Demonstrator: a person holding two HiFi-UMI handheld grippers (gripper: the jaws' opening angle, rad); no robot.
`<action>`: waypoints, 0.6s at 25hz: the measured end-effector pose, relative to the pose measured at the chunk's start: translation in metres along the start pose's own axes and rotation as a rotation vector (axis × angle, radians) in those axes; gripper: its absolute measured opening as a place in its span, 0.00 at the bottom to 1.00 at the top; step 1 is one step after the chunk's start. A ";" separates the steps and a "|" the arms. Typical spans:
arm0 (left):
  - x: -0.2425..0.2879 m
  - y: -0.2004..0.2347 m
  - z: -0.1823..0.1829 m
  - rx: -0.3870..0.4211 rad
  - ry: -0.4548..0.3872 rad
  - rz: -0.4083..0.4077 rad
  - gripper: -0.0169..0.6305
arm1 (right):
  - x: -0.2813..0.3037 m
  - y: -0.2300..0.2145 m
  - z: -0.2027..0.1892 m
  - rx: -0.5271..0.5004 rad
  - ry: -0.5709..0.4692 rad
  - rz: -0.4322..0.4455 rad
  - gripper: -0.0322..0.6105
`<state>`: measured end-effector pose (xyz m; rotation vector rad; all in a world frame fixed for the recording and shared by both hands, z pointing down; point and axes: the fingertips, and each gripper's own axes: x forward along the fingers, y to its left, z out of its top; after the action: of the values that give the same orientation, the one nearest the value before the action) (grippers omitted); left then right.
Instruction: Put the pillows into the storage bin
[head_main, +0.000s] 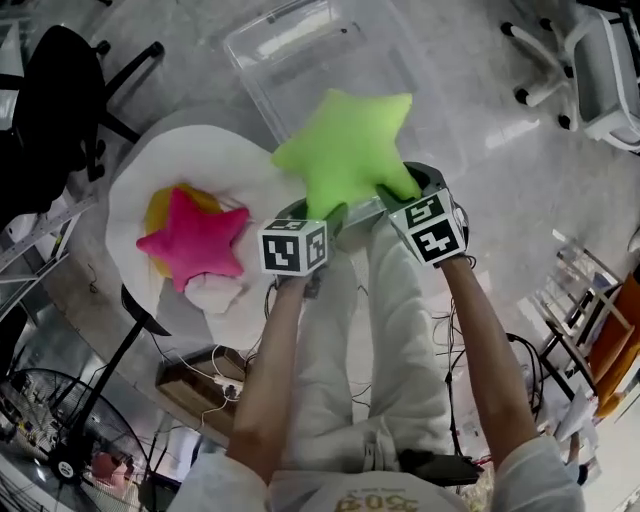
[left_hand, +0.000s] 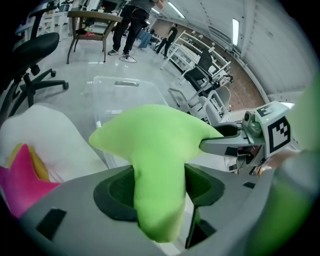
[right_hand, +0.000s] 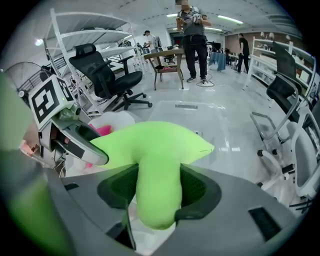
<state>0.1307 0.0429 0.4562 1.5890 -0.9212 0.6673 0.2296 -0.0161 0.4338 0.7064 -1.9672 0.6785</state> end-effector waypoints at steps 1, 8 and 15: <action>0.004 -0.001 0.000 -0.004 0.006 0.011 0.47 | 0.003 -0.004 -0.002 0.004 0.001 0.013 0.42; 0.040 0.003 0.001 -0.063 0.012 0.085 0.47 | 0.040 -0.031 -0.019 -0.010 0.041 0.115 0.43; 0.081 -0.011 0.025 -0.083 0.015 0.163 0.47 | 0.066 -0.082 -0.029 -0.027 0.058 0.185 0.43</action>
<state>0.1819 0.0024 0.5112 1.4441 -1.0622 0.7433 0.2766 -0.0654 0.5194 0.4865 -2.0000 0.7729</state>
